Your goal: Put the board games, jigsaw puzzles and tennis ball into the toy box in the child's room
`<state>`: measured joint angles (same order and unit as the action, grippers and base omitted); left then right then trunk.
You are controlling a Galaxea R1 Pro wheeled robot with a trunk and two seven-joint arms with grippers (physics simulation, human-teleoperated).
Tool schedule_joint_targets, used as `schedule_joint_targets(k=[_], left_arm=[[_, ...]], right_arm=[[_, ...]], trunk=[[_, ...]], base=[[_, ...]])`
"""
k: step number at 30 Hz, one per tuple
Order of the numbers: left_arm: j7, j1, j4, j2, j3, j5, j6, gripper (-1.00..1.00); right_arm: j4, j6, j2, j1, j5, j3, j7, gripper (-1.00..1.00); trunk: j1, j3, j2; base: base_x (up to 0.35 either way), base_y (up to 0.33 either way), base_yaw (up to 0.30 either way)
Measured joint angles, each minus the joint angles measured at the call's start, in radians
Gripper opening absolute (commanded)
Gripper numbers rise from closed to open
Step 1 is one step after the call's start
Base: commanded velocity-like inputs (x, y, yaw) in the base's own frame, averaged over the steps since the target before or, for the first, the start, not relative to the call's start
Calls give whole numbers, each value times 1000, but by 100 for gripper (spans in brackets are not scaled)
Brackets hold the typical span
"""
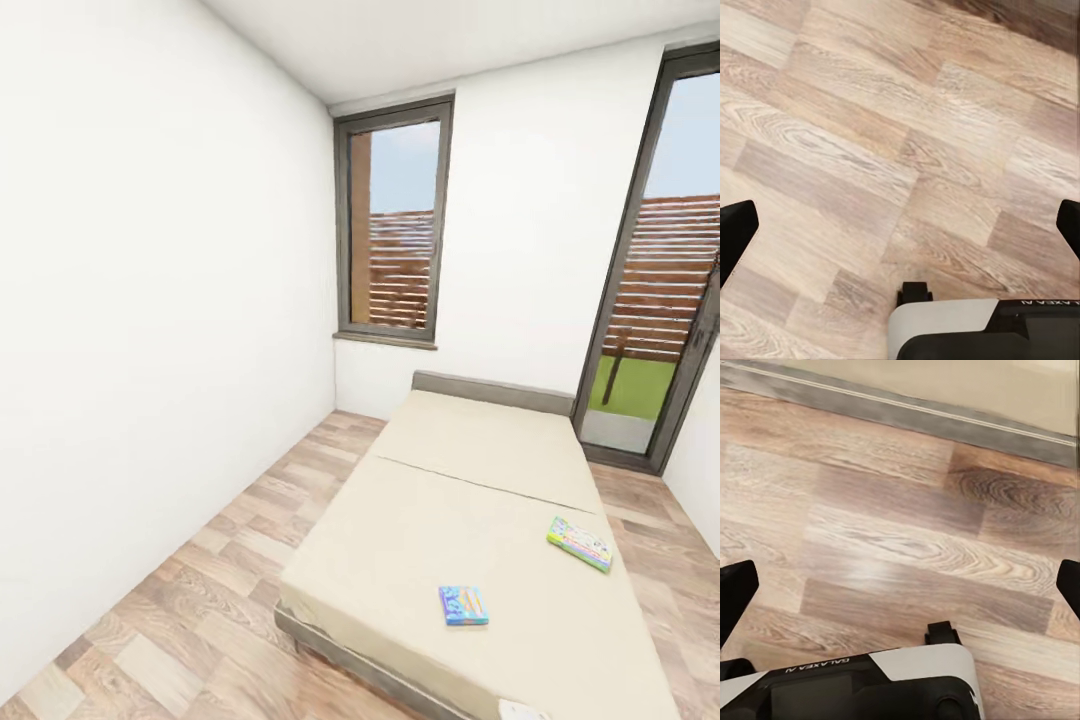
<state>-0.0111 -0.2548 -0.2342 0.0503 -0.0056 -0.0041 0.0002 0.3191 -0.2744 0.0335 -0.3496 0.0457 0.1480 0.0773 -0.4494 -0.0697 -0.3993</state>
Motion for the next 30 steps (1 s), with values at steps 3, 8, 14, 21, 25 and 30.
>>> schedule_joint_targets(k=[3,8,14,21,25,30], left_arm=[[-1,0,0,0,0,0,0,100],[-1,0,0,0,0,0,1,100],[-1,0,0,0,0,0,1,100],[-1,0,0,0,0,0,1,100],[-1,0,0,0,0,0,2,100],[-1,0,0,0,0,0,2,100]], right_arm=[[0,0,0,0,0,0,0,100],[0,0,0,0,0,0,0,100],[0,0,-1,0,1,0,0,100],[0,0,0,0,1,1,1,100],[0,0,0,0,1,0,1,100],[0,0,0,0,0,0,1,100]], trunk=[[0,0,0],[0,0,0],[0,0,0],[0,0,0],[0,0,0],[0,0,0]], base=[[106,42,-288],[36,12,-288],[8,3,-288],[1,28,-288],[-18,167,-288],[-23,172,-288]])
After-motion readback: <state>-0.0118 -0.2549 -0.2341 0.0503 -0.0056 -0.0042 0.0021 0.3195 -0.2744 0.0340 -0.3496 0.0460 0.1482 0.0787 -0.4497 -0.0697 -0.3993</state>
